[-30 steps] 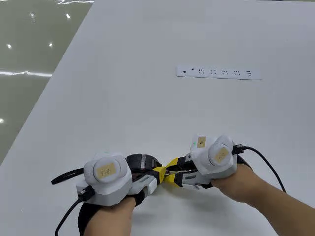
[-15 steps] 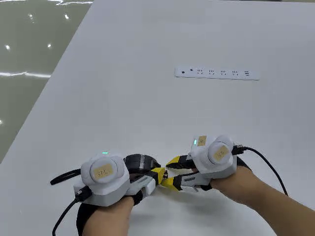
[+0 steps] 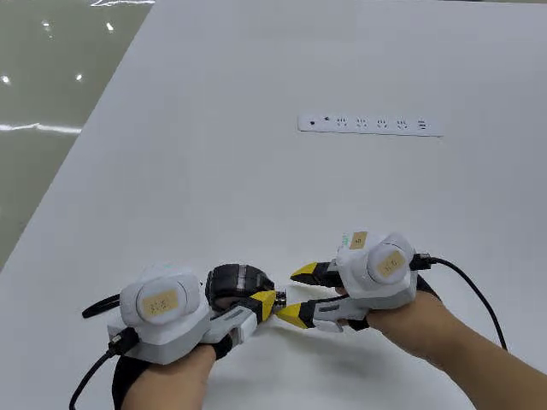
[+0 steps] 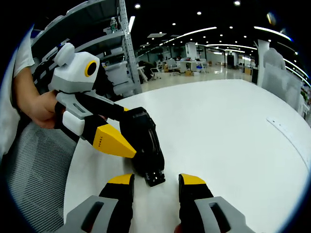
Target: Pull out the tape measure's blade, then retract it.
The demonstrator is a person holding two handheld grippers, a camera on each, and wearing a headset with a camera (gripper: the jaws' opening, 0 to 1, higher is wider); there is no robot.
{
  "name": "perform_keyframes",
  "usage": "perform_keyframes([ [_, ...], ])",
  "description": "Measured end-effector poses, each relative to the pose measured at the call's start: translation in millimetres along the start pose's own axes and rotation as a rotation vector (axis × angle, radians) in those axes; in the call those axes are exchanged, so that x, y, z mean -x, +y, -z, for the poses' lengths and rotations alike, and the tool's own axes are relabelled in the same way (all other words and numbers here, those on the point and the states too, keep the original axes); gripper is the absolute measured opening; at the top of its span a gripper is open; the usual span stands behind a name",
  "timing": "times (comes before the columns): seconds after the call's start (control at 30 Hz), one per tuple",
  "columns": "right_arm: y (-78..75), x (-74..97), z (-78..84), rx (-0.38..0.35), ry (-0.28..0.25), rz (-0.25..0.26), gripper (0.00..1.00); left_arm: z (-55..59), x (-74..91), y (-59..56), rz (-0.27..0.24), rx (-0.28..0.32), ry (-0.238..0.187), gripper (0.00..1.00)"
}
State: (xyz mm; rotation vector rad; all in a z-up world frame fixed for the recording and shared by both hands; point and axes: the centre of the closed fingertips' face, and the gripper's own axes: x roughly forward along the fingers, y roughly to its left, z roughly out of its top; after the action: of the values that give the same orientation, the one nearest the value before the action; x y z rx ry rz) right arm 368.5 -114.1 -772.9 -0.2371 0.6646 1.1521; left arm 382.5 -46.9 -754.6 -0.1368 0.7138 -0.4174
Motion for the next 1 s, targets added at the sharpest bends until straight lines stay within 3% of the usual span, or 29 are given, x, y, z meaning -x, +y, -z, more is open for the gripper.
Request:
perform_keyframes([
  [0.33, 3.3, 15.3, 0.9, -0.014, -0.018, 0.051, 0.40, -2.3, 9.5, -0.1, 0.026, -0.054, -0.008, 0.62],
  [0.43, 3.0, 25.4, -1.1, -0.044, -0.050, 0.080, 0.48, -1.8, 15.0, 0.8, 0.041, -0.069, -0.007, 0.64],
  [0.63, 7.2, 45.5, 7.9, -0.043, -0.041, 0.124, 0.58, -1.5, 28.4, 5.2, 0.072, -0.112, -0.018, 0.67],
  [0.77, 9.0, 56.8, 10.9, -0.092, -0.067, 0.142, 0.65, 1.3, 34.4, 10.2, 0.083, -0.124, -0.025, 0.70],
  [0.83, 9.2, 61.8, 17.7, -0.092, -0.053, 0.160, 0.68, 3.4, 36.4, 12.5, 0.086, -0.129, -0.019, 0.70],
  [1.0, 11.8, 74.6, 21.7, -0.100, -0.058, 0.195, 0.76, 7.7, 44.8, 11.8, 0.111, -0.166, -0.019, 0.72],
])
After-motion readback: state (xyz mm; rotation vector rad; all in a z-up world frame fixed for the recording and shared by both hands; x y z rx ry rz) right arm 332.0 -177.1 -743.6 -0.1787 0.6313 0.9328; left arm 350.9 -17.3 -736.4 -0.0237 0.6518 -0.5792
